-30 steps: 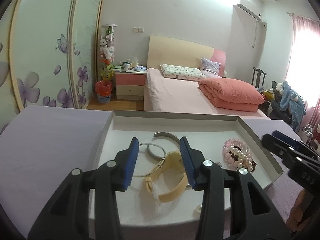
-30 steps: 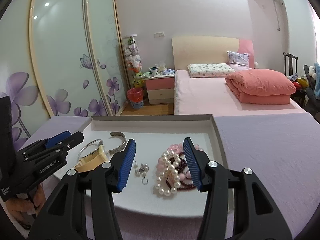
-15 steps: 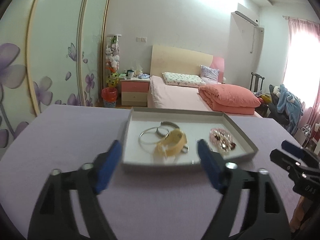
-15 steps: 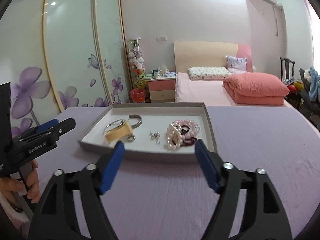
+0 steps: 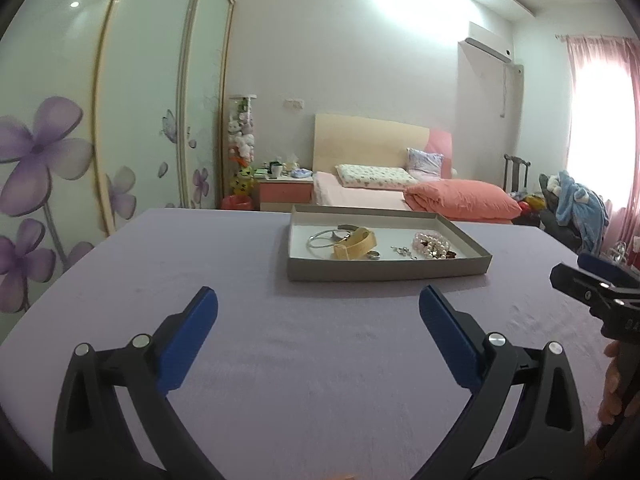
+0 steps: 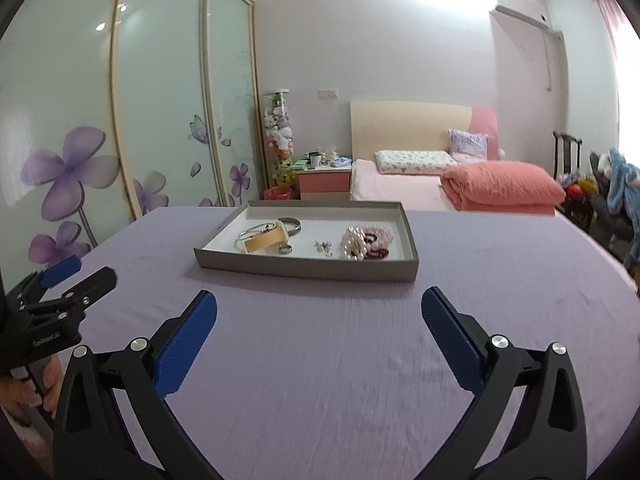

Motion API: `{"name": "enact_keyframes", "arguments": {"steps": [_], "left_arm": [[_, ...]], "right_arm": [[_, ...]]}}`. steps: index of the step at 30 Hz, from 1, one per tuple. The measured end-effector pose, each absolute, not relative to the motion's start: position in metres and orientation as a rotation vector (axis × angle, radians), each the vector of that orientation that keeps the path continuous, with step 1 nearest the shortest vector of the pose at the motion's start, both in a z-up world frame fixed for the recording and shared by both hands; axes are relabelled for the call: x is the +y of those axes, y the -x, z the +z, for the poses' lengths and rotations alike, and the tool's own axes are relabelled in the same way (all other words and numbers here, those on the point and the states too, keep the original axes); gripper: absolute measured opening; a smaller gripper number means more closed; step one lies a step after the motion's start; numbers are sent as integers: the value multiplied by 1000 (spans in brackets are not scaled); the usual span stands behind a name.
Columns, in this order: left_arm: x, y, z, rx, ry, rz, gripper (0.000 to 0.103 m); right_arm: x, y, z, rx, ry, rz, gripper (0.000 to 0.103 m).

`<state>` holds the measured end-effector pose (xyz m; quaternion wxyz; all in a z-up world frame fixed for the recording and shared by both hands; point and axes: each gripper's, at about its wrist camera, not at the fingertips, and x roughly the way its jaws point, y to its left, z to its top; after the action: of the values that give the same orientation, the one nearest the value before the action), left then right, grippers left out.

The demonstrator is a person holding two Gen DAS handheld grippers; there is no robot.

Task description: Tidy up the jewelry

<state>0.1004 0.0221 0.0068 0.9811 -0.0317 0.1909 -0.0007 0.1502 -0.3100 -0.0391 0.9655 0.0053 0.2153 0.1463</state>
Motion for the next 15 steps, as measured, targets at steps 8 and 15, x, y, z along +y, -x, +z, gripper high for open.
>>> {"name": "enact_keyframes", "arguments": {"steps": [8,15], "left_arm": [[28,-90,10,364,84,5,99],[27,-91,10,368,83,-4,99]], "right_arm": [[-314,-141,-46,428,-52,284,101],[-313,-138,-46,422,-52,287,101]]}}
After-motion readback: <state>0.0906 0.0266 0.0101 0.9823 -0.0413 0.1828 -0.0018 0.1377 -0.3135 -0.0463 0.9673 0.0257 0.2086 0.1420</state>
